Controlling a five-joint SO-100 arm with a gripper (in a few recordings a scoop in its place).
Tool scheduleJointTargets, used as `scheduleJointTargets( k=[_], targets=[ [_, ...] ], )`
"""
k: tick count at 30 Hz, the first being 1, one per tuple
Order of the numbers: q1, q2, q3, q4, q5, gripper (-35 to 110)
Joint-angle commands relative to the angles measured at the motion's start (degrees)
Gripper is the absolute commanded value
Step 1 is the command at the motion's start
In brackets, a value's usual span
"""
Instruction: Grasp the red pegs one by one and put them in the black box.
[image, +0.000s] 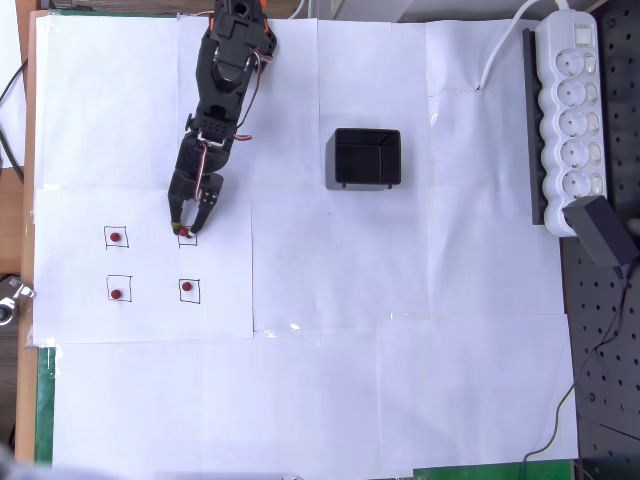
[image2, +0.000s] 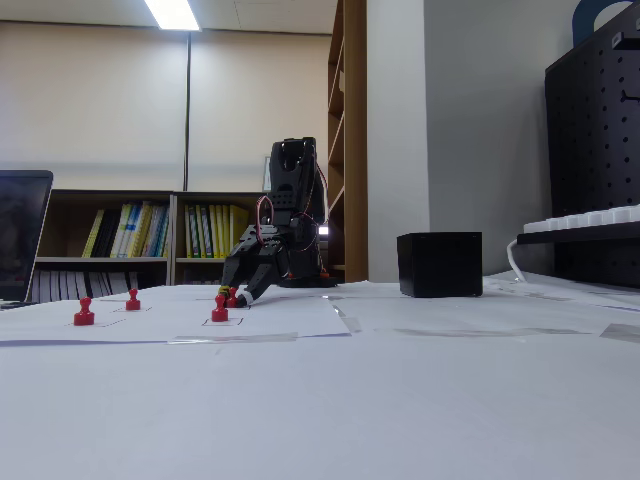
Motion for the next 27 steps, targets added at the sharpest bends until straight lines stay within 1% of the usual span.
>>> scheduleJointTargets(
  k=[1,3,5,9,12,14,15,17,18,21,27],
  targets=[
    [-0.26,-7.21,2.72,13.54,-0.44,0],
    [-1.41,-13.01,6.68,29.53,-1.05,0],
    [-3.52,-18.9,12.83,49.31,-1.05,0],
    [-9.23,-26.54,24.79,75.41,-5.1,0],
    [-15.56,-28.13,39.73,98.35,-8.79,0],
    [-21.71,-27.95,50.19,114.79,-9.67,0],
    [-25.75,-27.86,55.46,121.11,-12.39,0],
    [-32.96,-27.77,62.93,128.76,-17.23,0],
    [-36.56,-27.86,64.86,128.76,-21.36,0],
    [-45.09,-27.6,68.47,128.67,-27.25,0],
    [-57.48,-22.15,68.47,127.27,-30.85,0]
  ],
)
